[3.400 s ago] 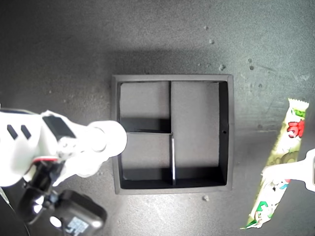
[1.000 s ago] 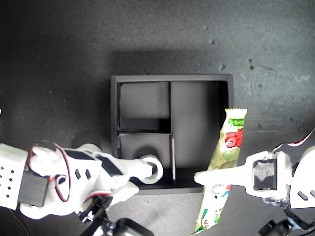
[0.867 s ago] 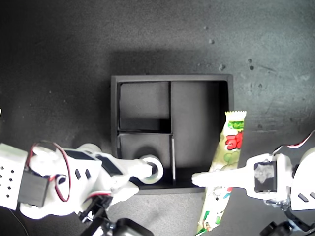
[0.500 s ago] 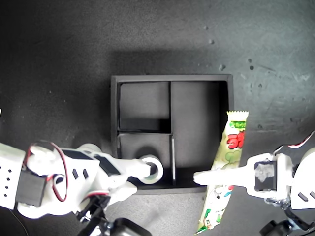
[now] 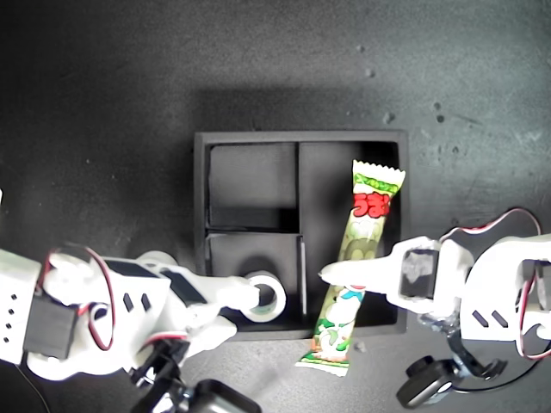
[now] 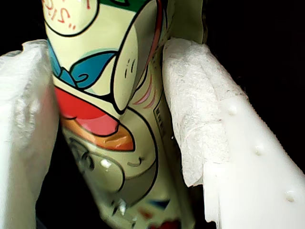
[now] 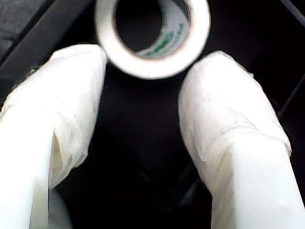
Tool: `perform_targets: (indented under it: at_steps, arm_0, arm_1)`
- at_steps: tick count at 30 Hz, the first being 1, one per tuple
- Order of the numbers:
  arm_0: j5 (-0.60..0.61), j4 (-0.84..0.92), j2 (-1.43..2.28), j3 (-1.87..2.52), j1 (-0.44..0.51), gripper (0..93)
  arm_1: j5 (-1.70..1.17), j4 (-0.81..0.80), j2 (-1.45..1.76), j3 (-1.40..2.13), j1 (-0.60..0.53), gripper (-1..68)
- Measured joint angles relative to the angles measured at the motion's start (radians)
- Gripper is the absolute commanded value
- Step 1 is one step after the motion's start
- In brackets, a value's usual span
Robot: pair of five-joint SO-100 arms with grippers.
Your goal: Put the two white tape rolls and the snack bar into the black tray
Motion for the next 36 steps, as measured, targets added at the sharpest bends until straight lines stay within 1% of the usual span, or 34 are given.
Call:
perform_targets:
  at_steps: [3, 6, 16, 20, 22, 27, 32, 36]
  arm_0:
    - [0.0, 0.0, 0.002, 0.002, 0.0, 10.9]
    - [-0.002, 0.0, 0.002, 0.008, 0.0, 10.9]
    - [-0.012, 0.0, 0.002, 0.008, 0.0, 10.6]
    - [-0.023, 0.003, 0.029, 0.008, 0.018, 10.4]
    - [-0.035, 0.04, 0.058, 0.008, 0.034, 10.4]
    - [-0.126, 0.156, 0.156, 0.057, 0.032, 10.6]
    - [-0.293, 0.27, 0.189, 0.084, 0.031, 11.1]
    - [-0.439, 0.337, 0.189, 0.118, 0.035, 11.4]
  arm_1:
    - [0.0, 0.043, 0.0, -0.032, -0.005, 21.9]
    - [0.0, 0.12, 0.0, -0.071, -0.006, 24.8]
    - [0.0, 0.416, 0.0, -0.261, -0.028, 25.4]
    - [0.0, 0.572, 0.0, -0.4, -0.025, 25.7]
    - [0.002, 0.672, 0.0, -0.483, -0.025, 25.7]
    - [0.081, 0.93, 0.0, -0.718, -0.049, 25.3]
    - [0.287, 1.19, 0.0, -0.859, -0.048, 24.5]
    - [0.433, 1.307, 0.0, -0.876, -0.094, 24.5]
